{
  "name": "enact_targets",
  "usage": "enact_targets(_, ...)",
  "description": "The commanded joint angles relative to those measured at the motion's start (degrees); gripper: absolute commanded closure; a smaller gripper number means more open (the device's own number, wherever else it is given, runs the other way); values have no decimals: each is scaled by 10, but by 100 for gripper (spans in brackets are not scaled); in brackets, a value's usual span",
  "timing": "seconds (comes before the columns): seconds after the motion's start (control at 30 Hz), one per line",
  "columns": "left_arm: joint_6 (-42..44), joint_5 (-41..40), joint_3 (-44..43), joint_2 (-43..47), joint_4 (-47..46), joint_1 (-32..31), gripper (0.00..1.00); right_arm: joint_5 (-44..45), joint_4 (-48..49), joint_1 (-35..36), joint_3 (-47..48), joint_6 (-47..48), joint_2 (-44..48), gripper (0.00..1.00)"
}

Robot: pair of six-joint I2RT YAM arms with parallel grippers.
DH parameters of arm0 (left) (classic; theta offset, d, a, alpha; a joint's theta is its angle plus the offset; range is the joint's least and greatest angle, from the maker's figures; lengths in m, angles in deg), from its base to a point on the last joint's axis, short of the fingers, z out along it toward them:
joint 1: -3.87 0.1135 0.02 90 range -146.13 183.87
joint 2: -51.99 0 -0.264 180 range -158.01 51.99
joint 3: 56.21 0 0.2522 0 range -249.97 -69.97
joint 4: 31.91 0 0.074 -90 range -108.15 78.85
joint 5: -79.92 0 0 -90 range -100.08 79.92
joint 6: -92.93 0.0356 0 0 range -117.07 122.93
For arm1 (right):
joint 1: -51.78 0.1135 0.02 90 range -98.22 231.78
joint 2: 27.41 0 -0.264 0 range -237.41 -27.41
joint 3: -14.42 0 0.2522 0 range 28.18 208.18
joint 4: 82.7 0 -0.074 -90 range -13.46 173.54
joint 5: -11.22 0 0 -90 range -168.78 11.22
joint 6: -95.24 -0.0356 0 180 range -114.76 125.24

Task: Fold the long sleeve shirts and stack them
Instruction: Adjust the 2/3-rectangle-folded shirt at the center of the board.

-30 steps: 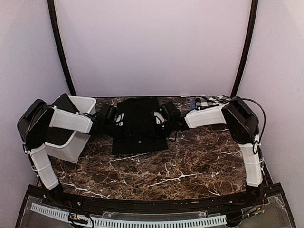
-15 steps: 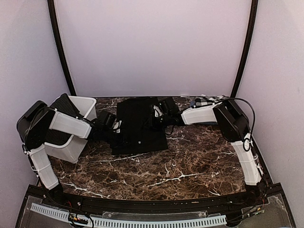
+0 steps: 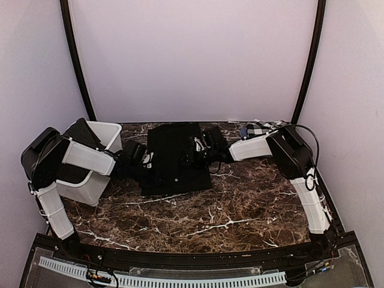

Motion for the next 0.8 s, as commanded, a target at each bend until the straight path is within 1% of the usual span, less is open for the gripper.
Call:
enact_targets(0.0, -3, -1, 5, 16, -4, -4, 90, -19, 24, 9, -26, 1, 41, 76)
enact_targets(0.1, -3, 1, 3, 15, -4, -4, 90, -13, 17, 16, -29, 7, 46, 75)
enact_targets(0.2, -3, 1, 3, 15, -4, -4, 90, -10, 9, 16, -15, 7, 29, 74)
enact_targets(0.63, 1, -2, 6, 22, 6, -4, 90, -16, -25, 8, 131, -2, -62, 73)
enact_targets(0.77, 1, -2, 7, 23, 7, -4, 90, -26, -15, 4, 149, -15, -83, 72)
